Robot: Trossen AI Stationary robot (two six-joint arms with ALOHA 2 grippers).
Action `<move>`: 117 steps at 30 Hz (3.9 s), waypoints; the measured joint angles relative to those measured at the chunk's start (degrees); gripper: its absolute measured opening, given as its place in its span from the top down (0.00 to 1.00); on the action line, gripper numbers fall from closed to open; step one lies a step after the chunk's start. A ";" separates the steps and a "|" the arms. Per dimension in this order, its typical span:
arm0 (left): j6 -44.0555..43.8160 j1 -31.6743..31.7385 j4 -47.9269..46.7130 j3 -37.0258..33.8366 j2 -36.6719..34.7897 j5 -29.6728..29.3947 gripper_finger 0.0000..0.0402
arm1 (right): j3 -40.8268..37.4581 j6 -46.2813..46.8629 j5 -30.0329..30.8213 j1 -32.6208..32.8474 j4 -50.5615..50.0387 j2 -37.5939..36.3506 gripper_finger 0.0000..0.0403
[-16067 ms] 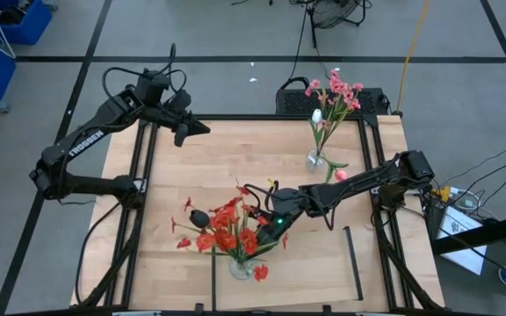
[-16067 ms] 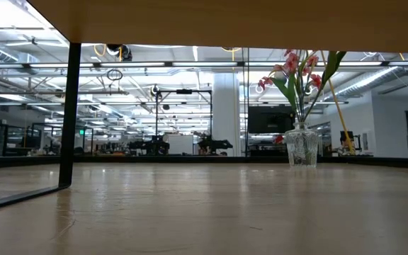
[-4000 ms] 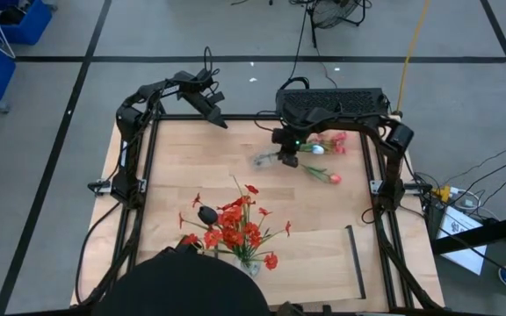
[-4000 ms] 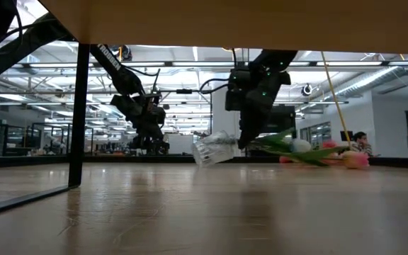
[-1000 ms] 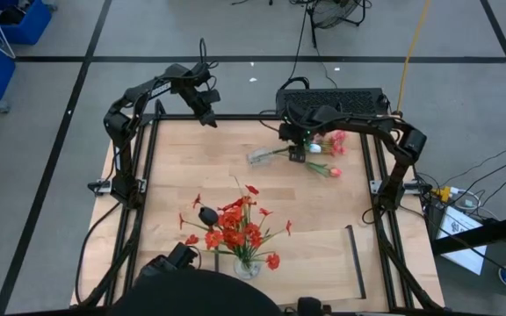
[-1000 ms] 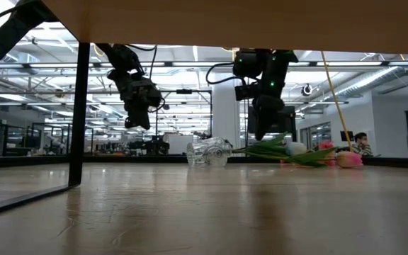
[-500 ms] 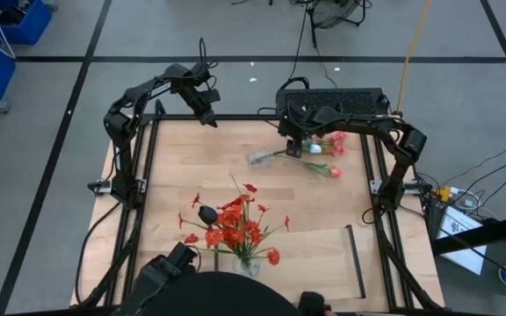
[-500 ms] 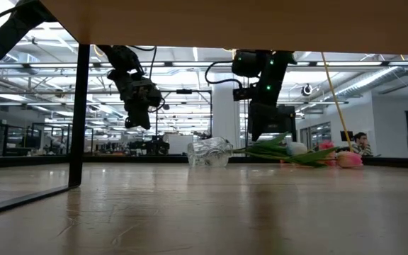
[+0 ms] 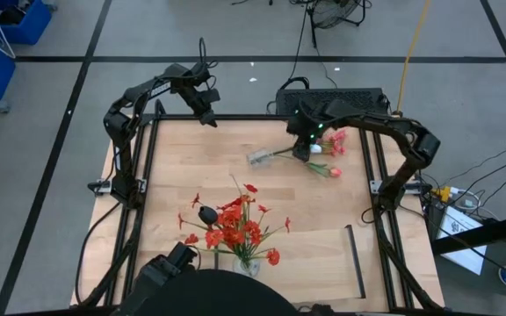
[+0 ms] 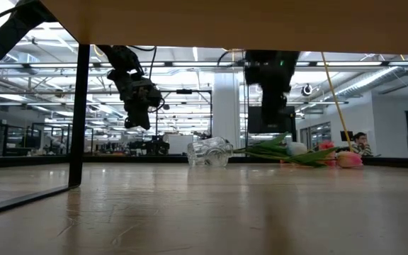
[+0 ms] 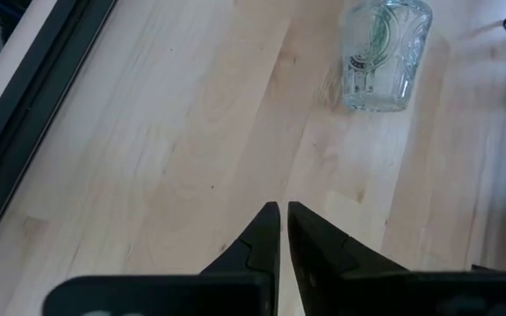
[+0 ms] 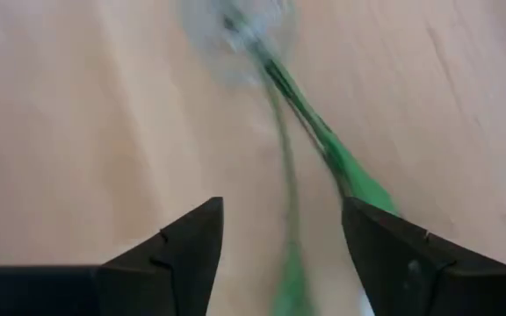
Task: Pick and place flowers into a vace then onto a shelf
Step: Put the pink tulip into the transparent vase
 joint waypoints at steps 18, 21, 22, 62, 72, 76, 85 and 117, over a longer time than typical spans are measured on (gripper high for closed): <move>0.02 -0.28 1.22 0.00 0.00 0.82 0.92 | 11.90 12.47 -36.00 -19.69 -12.89 6.75 0.60; -0.16 -0.56 1.20 0.00 0.00 0.96 0.92 | 11.94 13.81 -33.08 -21.93 -14.54 8.19 0.62; -0.27 -0.59 1.19 -0.01 0.00 1.01 0.92 | 11.88 15.40 -32.37 -22.17 -14.84 8.45 0.63; 0.18 -0.81 -0.37 -0.02 0.00 2.01 0.92 | 4.84 -16.79 5.29 -32.14 -32.98 4.71 1.00; -1.69 -3.11 0.11 -0.02 0.00 1.56 0.92 | -4.58 -20.66 3.56 -31.38 -19.97 4.74 1.00; -1.60 -4.38 0.22 -0.02 0.00 1.46 0.92 | -8.64 -21.87 3.28 -30.32 -14.11 3.92 1.00; -0.77 -7.52 0.67 -0.02 0.00 -0.63 0.92 | -10.27 -25.59 -10.53 -29.75 -7.62 3.58 1.00; 9.95 -8.70 -11.20 3.23 0.00 -19.96 0.92 | -13.09 -17.62 -16.19 -29.01 0.29 3.27 1.00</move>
